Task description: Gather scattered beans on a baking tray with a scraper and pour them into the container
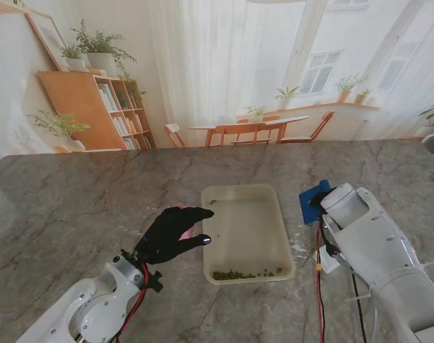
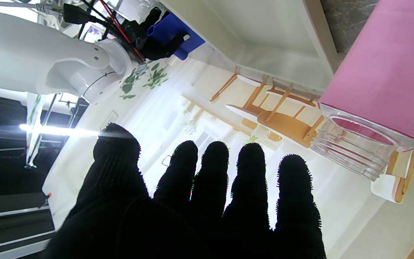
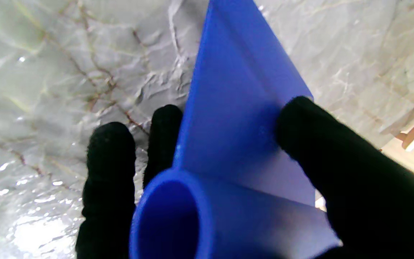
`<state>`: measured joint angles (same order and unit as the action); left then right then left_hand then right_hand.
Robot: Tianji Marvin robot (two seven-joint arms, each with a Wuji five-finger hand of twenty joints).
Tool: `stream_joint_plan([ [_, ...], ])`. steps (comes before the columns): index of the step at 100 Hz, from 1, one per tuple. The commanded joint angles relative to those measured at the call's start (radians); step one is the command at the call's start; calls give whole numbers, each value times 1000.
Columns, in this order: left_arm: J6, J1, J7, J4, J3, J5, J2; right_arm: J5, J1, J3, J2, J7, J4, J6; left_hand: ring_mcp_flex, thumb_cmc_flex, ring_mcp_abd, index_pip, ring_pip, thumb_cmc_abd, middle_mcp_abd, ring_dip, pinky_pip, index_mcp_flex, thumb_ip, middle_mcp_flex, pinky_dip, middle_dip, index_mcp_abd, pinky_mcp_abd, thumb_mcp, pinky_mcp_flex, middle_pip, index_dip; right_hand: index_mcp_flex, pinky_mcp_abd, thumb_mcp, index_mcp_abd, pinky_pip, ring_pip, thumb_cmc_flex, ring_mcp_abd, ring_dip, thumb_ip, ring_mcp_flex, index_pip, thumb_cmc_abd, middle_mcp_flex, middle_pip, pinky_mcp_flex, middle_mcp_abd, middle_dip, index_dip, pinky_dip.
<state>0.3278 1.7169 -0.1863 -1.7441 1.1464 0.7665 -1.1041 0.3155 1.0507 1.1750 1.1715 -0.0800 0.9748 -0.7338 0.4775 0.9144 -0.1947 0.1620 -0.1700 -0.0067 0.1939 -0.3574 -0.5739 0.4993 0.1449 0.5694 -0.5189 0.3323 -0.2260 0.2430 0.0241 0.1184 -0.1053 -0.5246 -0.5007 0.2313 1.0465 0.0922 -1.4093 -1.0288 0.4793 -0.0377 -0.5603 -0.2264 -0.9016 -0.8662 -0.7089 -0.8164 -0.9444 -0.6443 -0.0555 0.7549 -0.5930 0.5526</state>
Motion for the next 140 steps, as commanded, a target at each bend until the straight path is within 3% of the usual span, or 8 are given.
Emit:
stream_joint_plan([
  [1,-2,0,-1,4,-5,-1,-1,11,15,-8,-13,-32,-10,8,17,27,3,-1,-3,37,-26,-3,-7,7,-102,2,-35,16,21,16,15,-3,2,-4,41,57,59,-69,43,62,-28,-52,18,69,57,116,36,114,205,69,-125,-61,3,-15],
  [25,1,-4,0,8,-10,-5,-1,79,28,-30,-46,-96,19,50,17,26,3,0,-3,38,-27,-3,-6,7,-102,1,-34,16,21,16,15,-3,3,-4,133,120,-5,-239,206,380,-136,-213,76,61,351,482,91,348,492,378,-225,-193,23,-33],
  [35,3,-6,1,9,-11,-7,-1,123,34,-43,-63,-127,37,81,17,26,3,0,-3,37,-27,-3,-6,8,-102,2,-34,16,20,17,16,-2,2,-4,163,122,-23,-293,240,452,-156,-229,93,60,419,565,114,417,547,431,-241,-206,13,-38],
  [51,5,-8,1,10,-13,-8,-1,209,45,-58,-76,-123,58,139,17,25,7,-1,-2,38,-30,-3,-7,6,-102,-1,-34,16,21,15,16,-2,3,-4,206,111,-37,-291,297,536,-163,-233,122,61,522,633,137,502,599,514,-236,-212,-13,-56],
  [76,4,-5,-2,8,-13,-5,-1,398,126,-4,-102,-111,206,303,17,26,4,-1,-2,38,-27,-3,-6,5,-102,1,-34,16,20,16,15,-3,2,-4,202,90,-47,-286,309,537,-190,-236,129,60,574,639,162,524,583,563,-237,-205,-30,-69],
  [102,3,14,-21,-5,-1,8,-3,479,232,47,-105,-96,418,432,18,26,5,-1,-3,37,-27,-3,-7,6,-102,1,-34,16,21,16,16,-2,2,-4,139,80,-103,-337,226,395,-252,-234,69,64,505,612,202,457,523,498,-251,-166,-76,-46],
  [122,11,32,-36,-14,13,12,-5,541,294,25,-117,-156,528,446,18,26,3,0,-3,37,-27,-3,-6,8,-102,1,-34,16,20,17,15,-2,2,-4,91,79,-172,-413,178,212,-277,-225,-13,71,486,611,246,431,427,447,-286,-73,-128,0],
  [140,19,41,-46,-19,18,12,-6,563,303,-26,-129,-237,547,394,18,25,5,0,-2,38,-27,-3,-6,8,-102,2,-34,16,22,16,15,-3,2,-4,67,99,-233,-471,181,152,-271,-236,-43,78,497,619,283,416,405,445,-343,-20,-152,16],
])
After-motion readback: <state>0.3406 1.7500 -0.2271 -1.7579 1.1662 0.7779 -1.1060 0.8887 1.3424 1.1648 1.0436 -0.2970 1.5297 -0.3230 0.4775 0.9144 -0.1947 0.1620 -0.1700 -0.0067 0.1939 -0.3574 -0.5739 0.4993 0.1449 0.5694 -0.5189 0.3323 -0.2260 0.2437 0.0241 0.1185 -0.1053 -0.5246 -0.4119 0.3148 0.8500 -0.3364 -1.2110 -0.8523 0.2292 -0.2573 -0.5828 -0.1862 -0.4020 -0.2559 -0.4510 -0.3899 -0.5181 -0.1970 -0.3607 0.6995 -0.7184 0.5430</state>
